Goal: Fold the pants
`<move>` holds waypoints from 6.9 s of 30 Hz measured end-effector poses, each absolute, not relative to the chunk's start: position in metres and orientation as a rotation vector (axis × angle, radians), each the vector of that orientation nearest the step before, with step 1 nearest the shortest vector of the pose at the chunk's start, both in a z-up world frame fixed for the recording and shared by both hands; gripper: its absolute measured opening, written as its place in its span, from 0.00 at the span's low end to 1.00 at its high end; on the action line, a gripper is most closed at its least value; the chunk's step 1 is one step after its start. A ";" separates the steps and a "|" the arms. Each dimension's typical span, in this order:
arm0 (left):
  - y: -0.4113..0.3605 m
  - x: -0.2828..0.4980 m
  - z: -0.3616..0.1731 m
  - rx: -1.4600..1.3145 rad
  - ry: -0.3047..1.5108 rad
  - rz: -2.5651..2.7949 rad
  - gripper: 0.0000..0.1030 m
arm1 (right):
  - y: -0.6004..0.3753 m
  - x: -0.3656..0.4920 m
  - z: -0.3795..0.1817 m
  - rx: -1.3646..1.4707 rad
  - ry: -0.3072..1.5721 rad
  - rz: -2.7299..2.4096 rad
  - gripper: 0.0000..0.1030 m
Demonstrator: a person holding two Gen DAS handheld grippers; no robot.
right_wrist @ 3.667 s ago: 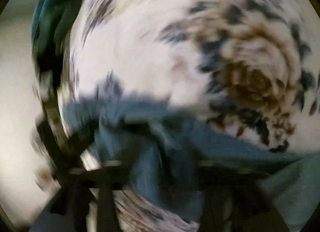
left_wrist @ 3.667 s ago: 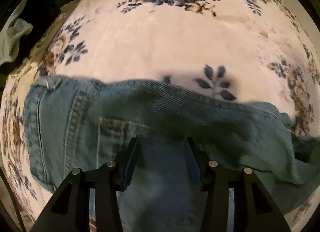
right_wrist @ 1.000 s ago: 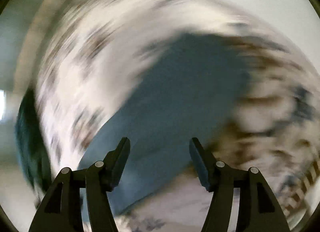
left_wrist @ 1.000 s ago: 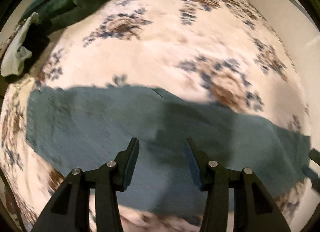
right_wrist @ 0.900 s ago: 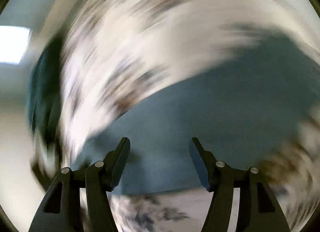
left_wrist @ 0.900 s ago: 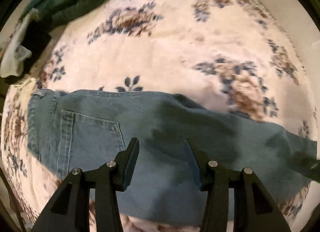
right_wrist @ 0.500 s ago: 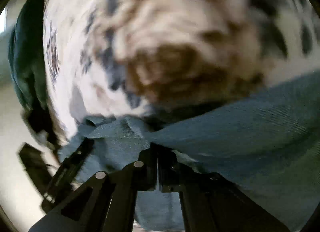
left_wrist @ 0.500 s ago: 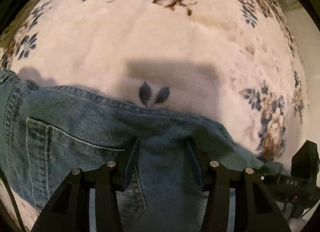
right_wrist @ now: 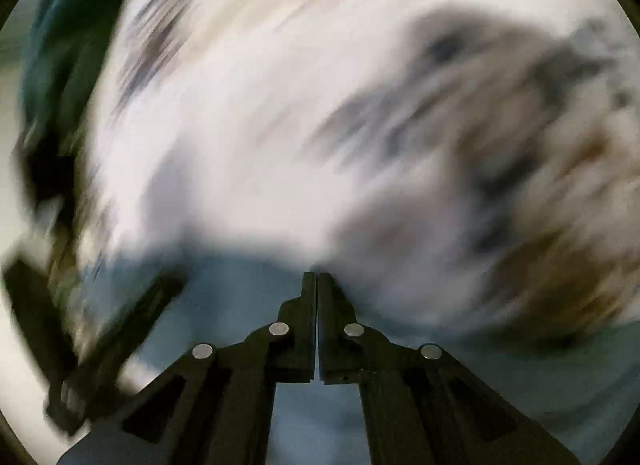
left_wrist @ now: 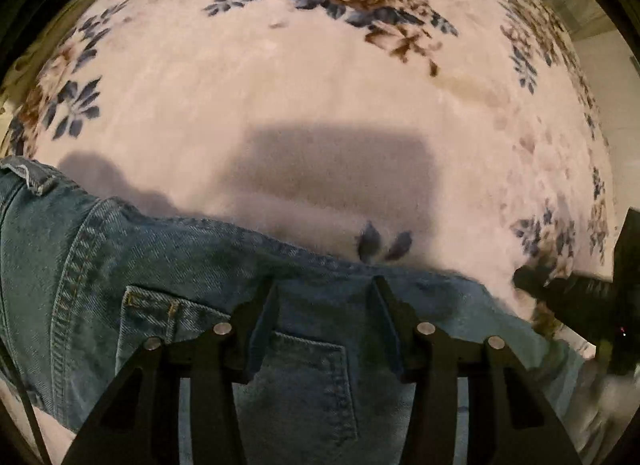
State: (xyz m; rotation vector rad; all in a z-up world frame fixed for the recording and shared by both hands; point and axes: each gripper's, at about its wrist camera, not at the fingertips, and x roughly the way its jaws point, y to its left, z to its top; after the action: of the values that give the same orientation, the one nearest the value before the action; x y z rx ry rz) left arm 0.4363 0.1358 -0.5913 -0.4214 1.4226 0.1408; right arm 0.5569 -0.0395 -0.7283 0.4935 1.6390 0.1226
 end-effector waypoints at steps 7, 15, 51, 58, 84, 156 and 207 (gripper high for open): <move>0.159 0.418 -0.570 -0.438 1.372 0.162 0.43 | 0.003 0.542 -0.690 0.592 1.659 0.536 0.08; 0.180 0.403 -0.563 -0.494 1.361 0.137 0.43 | 0.002 0.552 -0.752 0.640 1.771 0.256 0.03; 0.306 0.284 -0.560 -0.987 1.133 0.314 0.20 | -0.033 0.254 -0.730 1.458 1.286 -0.015 0.60; 0.308 0.264 -0.552 -0.977 1.093 0.323 0.12 | -0.026 0.257 -0.734 1.457 1.272 -0.093 0.14; 0.319 0.229 -0.576 -0.919 1.179 0.430 0.13 | -0.092 0.196 -0.706 1.333 1.258 -0.235 0.05; 0.065 0.389 -0.577 -0.123 1.425 0.119 0.36 | -0.068 0.463 -0.664 -0.106 1.756 0.426 0.64; 0.083 0.380 -0.519 -0.162 1.358 0.017 0.35 | -0.188 0.464 -0.657 0.471 1.609 0.331 0.05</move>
State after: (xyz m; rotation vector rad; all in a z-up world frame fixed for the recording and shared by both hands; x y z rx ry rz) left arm 0.3798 0.0834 -0.5191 -0.1615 1.3576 0.0172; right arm 0.4642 -0.1883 -0.6570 0.4715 1.6086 0.3311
